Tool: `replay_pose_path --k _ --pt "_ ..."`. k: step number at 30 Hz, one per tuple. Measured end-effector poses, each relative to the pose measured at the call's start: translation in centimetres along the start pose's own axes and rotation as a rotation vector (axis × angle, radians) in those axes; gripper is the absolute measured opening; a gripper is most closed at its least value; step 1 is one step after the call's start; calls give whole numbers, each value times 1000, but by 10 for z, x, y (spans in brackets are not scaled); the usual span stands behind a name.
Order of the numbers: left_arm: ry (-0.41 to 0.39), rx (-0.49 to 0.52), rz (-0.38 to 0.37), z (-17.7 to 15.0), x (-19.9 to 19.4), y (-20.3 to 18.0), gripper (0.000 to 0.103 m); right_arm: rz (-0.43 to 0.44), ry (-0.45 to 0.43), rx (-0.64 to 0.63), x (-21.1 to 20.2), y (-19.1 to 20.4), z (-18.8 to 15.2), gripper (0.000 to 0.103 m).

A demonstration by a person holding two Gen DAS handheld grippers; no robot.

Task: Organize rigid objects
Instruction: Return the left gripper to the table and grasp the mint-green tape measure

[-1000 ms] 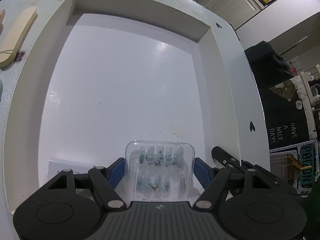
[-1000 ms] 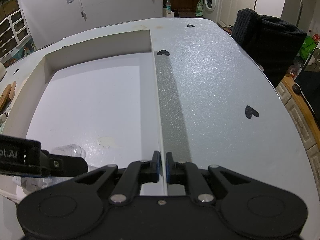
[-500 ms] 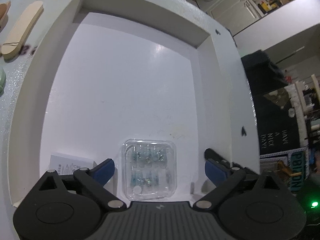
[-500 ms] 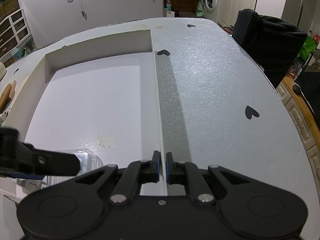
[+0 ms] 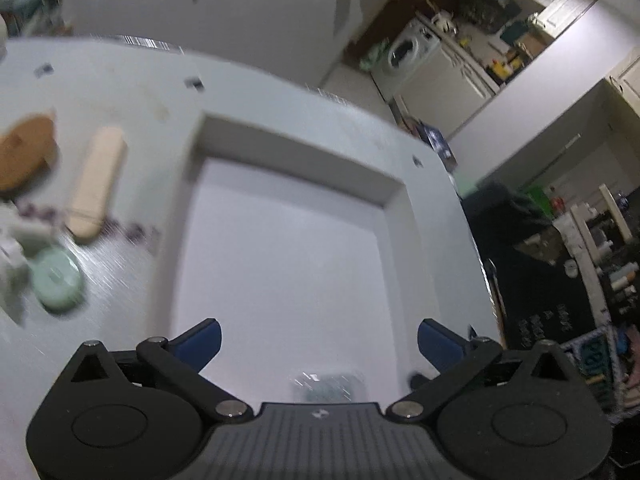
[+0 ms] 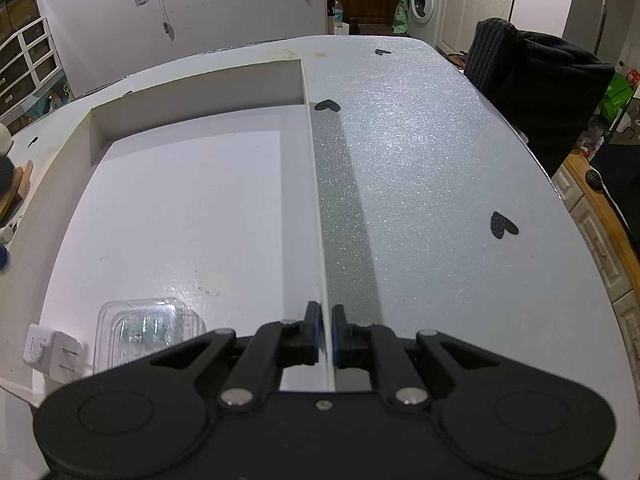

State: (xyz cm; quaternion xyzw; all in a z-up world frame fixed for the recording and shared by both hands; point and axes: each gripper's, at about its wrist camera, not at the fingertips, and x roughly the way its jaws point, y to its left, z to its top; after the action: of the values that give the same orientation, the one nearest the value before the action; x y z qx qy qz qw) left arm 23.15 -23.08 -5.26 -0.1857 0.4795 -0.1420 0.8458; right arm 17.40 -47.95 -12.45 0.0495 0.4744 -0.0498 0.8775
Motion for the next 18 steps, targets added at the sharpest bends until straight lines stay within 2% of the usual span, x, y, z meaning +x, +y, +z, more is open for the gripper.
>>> replay_pose_path --k 7,12,18 --pt "-100 24 75 13 -25 33 103 0 0 0 0 0 0 7" --pt "-127 -1 124 18 -34 62 103 0 0 -1 0 0 0 7" --pt "-155 2 239 7 -37 98 103 0 -1 0 0 0 0 7"
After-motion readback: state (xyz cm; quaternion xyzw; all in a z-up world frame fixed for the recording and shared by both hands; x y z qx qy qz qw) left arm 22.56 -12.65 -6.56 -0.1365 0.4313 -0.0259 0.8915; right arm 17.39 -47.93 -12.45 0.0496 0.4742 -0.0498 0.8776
